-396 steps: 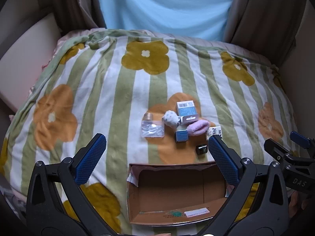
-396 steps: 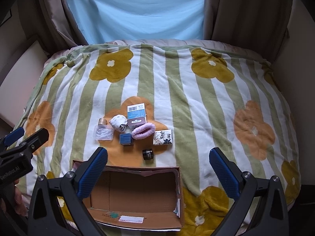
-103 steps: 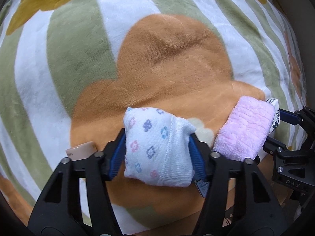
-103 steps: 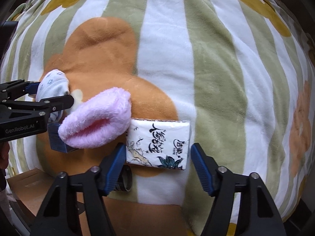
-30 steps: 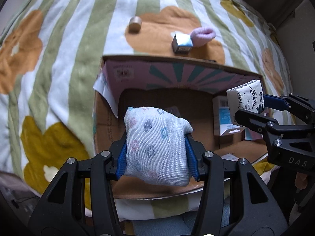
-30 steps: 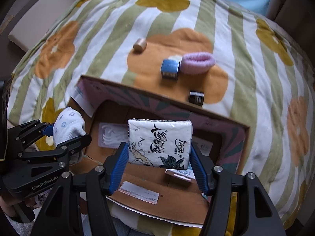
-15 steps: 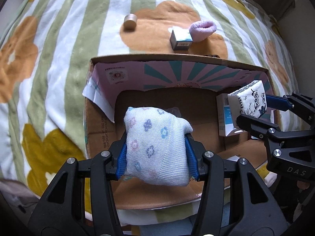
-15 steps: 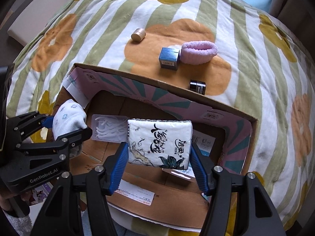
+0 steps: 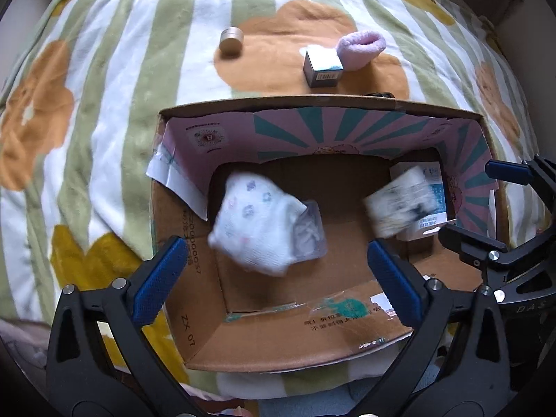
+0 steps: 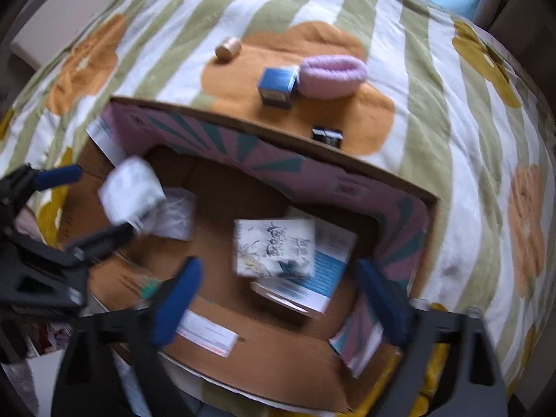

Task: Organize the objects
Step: 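Carry sock and tissue pack into the cardboard box and open both tools, then move both open tools back toward the remaining items on the blanket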

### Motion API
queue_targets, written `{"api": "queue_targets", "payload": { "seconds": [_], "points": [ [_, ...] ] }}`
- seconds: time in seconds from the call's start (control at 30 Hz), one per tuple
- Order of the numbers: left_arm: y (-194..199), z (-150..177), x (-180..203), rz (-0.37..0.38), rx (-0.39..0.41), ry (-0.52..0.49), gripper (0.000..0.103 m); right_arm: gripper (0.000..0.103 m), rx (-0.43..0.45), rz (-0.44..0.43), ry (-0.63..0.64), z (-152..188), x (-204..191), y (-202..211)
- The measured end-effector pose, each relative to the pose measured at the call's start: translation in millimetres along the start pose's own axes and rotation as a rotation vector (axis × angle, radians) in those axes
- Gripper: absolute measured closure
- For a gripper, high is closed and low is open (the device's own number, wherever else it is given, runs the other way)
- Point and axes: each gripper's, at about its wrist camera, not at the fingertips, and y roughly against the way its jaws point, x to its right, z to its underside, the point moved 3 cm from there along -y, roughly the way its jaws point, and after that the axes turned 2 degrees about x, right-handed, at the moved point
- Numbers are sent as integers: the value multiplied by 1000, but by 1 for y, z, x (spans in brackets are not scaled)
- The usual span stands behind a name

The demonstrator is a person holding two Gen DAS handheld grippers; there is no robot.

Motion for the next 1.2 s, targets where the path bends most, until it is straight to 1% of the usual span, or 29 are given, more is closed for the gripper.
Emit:
{"api": "queue_targets", "payload": {
  "seconds": [0.17,0.37,0.53,0.73,0.83,0.87,0.93,1.13,1.2],
  "points": [
    [3,-1,0,-9,2,7,0,1,22,-22,2,5,8,1],
    [6,-6,4,1,-7,18,0,1,16,-31,5,6,8,1],
    [12,-11,9,5,3,20,0,1,23,-39,-5,5,9,4],
    [13,-13,9,36,15,39,0,1,26,-8,-4,8,9,8],
    [11,-12,7,36,14,39,0,1,22,-26,-23,8,10,9],
    [11,-12,6,32,18,59,0,1,24,-26,-30,8,10,9],
    [13,-12,3,36,16,57,0,1,27,-20,-45,8,10,11],
    [29,-19,-5,17,49,40,0,1,37,25,-71,4,8,22],
    [40,-27,-10,-13,83,27,0,1,42,38,-79,1,8,28]
  ]
}}
